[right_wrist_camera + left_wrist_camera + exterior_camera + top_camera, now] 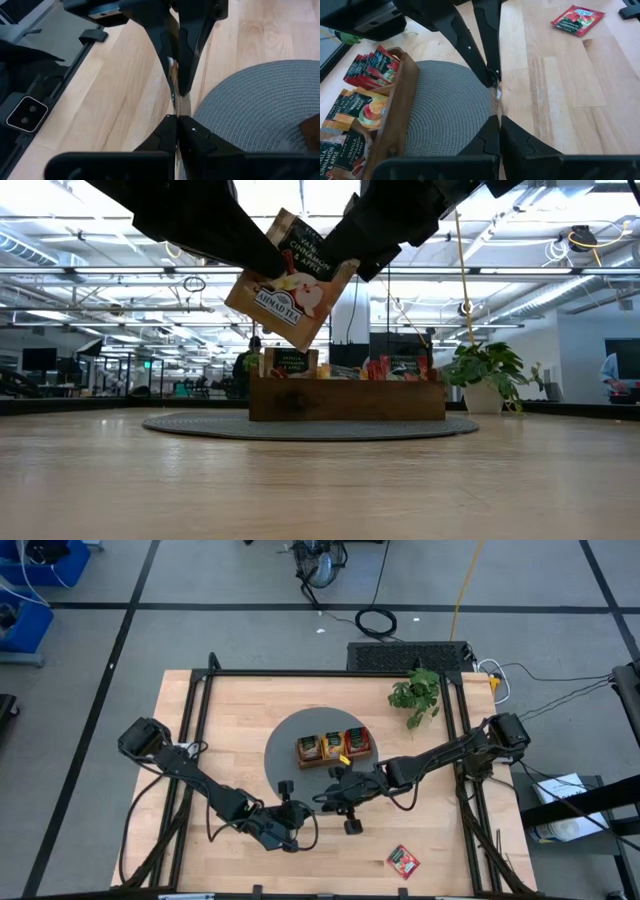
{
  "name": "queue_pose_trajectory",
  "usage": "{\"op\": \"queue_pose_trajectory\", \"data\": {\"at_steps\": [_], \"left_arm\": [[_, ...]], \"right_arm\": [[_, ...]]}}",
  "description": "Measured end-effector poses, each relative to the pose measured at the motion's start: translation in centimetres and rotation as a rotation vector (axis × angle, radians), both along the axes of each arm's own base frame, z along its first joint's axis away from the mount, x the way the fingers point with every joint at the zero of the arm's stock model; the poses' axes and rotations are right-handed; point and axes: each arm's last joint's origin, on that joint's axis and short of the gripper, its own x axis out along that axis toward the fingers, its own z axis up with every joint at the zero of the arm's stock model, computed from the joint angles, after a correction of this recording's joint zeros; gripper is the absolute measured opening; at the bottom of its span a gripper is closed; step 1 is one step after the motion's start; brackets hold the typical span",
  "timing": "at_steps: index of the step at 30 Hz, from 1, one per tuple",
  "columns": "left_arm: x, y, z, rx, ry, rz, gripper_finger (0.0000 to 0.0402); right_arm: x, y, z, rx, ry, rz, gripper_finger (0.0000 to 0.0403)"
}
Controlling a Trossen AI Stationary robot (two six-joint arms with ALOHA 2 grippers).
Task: Pick & Place Tea
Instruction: Put the light brown tea sachet into the left section of the wooden organizer
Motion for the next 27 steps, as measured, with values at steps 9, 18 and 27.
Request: {"op": "queue_pose_trajectory", "data": {"at_steps": [9,18,27], "left_arm": [[0.04,0.1,-0.06,0.005,0.004,0.001,0.0005],[0.04,0.1,-0.05,0.005,0.005,0.001,0.001],[0.02,0.05,-0.09,0.012,0.015,-0.022,0.0073]], "right_arm": [[0.2,-0.3,-0.39,-0.012,0.008,-0.002,0.0001],[0.04,-0.34,-0.44,0.012,0.034,0.027,0.0],[-0.25,-0.42,-0.8,0.011,0.084,0.023,0.0]]}}
